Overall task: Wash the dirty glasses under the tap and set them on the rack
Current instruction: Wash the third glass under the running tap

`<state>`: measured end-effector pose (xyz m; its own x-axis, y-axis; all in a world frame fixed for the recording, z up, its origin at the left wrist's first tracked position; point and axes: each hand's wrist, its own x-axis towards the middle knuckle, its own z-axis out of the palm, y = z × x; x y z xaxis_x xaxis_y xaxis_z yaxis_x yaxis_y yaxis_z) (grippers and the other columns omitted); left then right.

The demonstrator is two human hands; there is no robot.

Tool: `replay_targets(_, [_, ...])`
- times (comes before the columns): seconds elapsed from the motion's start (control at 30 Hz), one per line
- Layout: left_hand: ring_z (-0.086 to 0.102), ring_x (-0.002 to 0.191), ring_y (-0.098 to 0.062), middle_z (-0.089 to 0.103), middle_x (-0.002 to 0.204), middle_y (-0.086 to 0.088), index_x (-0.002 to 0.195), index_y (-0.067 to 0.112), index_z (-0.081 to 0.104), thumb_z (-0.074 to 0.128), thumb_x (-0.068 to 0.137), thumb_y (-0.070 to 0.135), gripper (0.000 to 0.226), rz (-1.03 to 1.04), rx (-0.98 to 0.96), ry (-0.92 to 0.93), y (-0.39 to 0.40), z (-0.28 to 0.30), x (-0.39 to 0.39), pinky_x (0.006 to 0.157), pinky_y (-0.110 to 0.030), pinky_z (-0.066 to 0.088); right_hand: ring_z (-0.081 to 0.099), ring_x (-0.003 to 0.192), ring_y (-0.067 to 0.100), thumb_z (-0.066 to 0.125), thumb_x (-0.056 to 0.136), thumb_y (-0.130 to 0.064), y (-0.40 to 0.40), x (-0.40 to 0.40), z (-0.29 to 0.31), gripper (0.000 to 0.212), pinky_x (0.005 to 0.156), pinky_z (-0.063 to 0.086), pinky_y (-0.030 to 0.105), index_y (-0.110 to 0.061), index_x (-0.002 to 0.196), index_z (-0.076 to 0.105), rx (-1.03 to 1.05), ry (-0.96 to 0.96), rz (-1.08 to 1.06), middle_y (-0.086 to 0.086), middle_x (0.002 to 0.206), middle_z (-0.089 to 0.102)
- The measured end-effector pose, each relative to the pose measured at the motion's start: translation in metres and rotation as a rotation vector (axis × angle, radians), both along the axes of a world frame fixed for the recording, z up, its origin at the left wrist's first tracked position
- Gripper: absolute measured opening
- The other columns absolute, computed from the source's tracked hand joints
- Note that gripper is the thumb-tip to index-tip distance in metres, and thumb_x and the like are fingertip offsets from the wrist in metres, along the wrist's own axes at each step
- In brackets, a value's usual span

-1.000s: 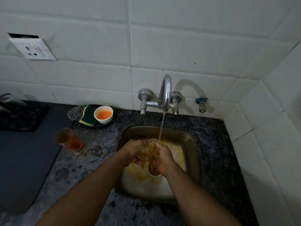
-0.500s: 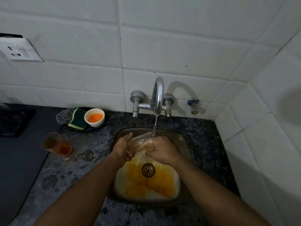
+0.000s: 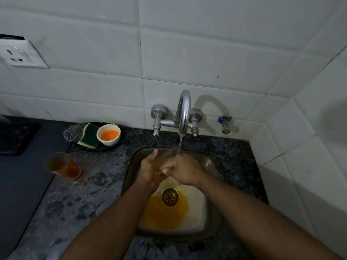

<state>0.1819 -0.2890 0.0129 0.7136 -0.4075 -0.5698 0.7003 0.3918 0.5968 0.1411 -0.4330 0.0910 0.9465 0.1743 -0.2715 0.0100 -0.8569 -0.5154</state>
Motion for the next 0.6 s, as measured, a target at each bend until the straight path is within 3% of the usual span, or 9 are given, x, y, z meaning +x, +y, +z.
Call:
replay_targets(0.07, [0.065,0.12,-0.045,0.066,0.133,-0.03,0.129,-0.006,0.068,0.057,0.103,0.041,0.055,0.055,-0.045,-0.017,-0.003,-0.004,0.0,0.107,-0.055,0.048,0.066,0.062,-0.002,0.065,0.1,-0.042,0.007,-0.001,0.001,0.013,0.074,0.059,0.032,-0.037,0.1,0.077,0.042,-0.006,-0.039,-0.012,0.091,0.076])
replay_targets(0.1, [0.066,0.119,-0.044,0.065,0.133,-0.03,0.132,-0.006,0.067,0.063,0.101,0.043,0.058,0.042,-0.042,-0.034,-0.003,-0.004,0.0,0.106,-0.054,0.049,0.068,0.07,0.002,0.065,0.1,-0.044,0.007,-0.001,0.003,0.016,0.075,0.057,0.032,-0.036,0.106,0.076,-0.039,-0.034,0.01,-0.01,0.094,0.076])
replay_targets(0.17, [0.072,0.1,-0.036,0.072,0.12,-0.025,0.135,-0.004,0.065,0.079,0.088,0.052,0.075,-0.021,0.003,-0.005,-0.002,-0.002,0.002,0.09,-0.047,0.057,0.069,0.086,0.019,0.063,0.098,-0.047,0.003,-0.001,0.009,0.026,0.074,0.05,0.032,-0.025,0.105,0.074,-0.358,-0.058,0.193,-0.001,0.096,0.072])
replay_targets(0.23, [0.071,0.071,-0.028,0.075,0.094,-0.017,0.131,-0.001,0.067,0.089,0.074,0.06,0.087,-0.124,0.037,0.072,-0.002,-0.009,0.006,0.067,-0.041,0.057,0.065,0.082,0.023,0.056,0.101,-0.051,-0.003,0.0,0.012,0.035,0.07,0.045,0.033,-0.02,0.097,0.07,-0.531,-0.056,0.28,0.002,0.087,0.066])
replay_targets(0.3, [0.061,0.054,-0.022,0.071,0.082,-0.013,0.127,0.001,0.068,0.083,0.078,0.066,0.082,-0.168,0.051,0.096,-0.004,-0.011,0.008,0.05,-0.033,0.051,0.061,0.076,0.021,0.048,0.103,-0.059,-0.005,0.0,0.01,0.042,0.069,0.047,0.034,-0.023,0.092,0.068,-0.522,-0.035,0.252,-0.001,0.08,0.062])
replay_targets(0.37, [0.052,0.044,-0.014,0.068,0.078,-0.01,0.126,0.002,0.069,0.067,0.092,0.065,0.071,-0.108,0.001,0.123,-0.012,-0.003,0.007,0.038,-0.025,0.044,0.065,0.083,0.021,0.048,0.102,-0.062,-0.003,-0.001,0.008,0.042,0.072,0.05,0.035,-0.026,0.095,0.069,-0.398,-0.031,0.158,-0.001,0.088,0.067])
replay_targets(0.47, [0.058,0.045,-0.014,0.07,0.08,-0.009,0.128,0.002,0.067,0.055,0.102,0.057,0.062,-0.004,-0.053,0.182,-0.019,0.0,0.008,0.034,-0.021,0.041,0.067,0.095,0.019,0.059,0.098,-0.056,-0.002,-0.006,0.012,0.032,0.078,0.052,0.034,-0.027,0.101,0.072,-0.294,-0.161,0.05,-0.004,0.1,0.072])
replay_targets(0.53, [0.066,0.055,-0.019,0.075,0.089,-0.012,0.13,0.0,0.068,0.056,0.101,0.059,0.066,-0.004,0.01,0.186,-0.018,-0.004,0.011,0.039,-0.023,0.044,0.066,0.101,0.02,0.065,0.094,-0.053,-0.005,-0.011,0.015,0.029,0.081,0.054,0.034,-0.028,0.106,0.074,-0.333,-0.312,0.05,-0.004,0.107,0.072])
replay_targets(0.6, [0.069,0.063,-0.02,0.077,0.094,-0.011,0.126,0.004,0.073,0.058,0.098,0.063,0.067,-0.029,0.111,0.182,-0.017,-0.007,0.013,0.046,-0.025,0.046,0.063,0.099,0.021,0.071,0.091,-0.048,-0.006,-0.017,0.014,0.028,0.074,0.052,0.033,-0.025,0.103,0.079,-0.443,-0.473,0.105,-0.003,0.104,0.072])
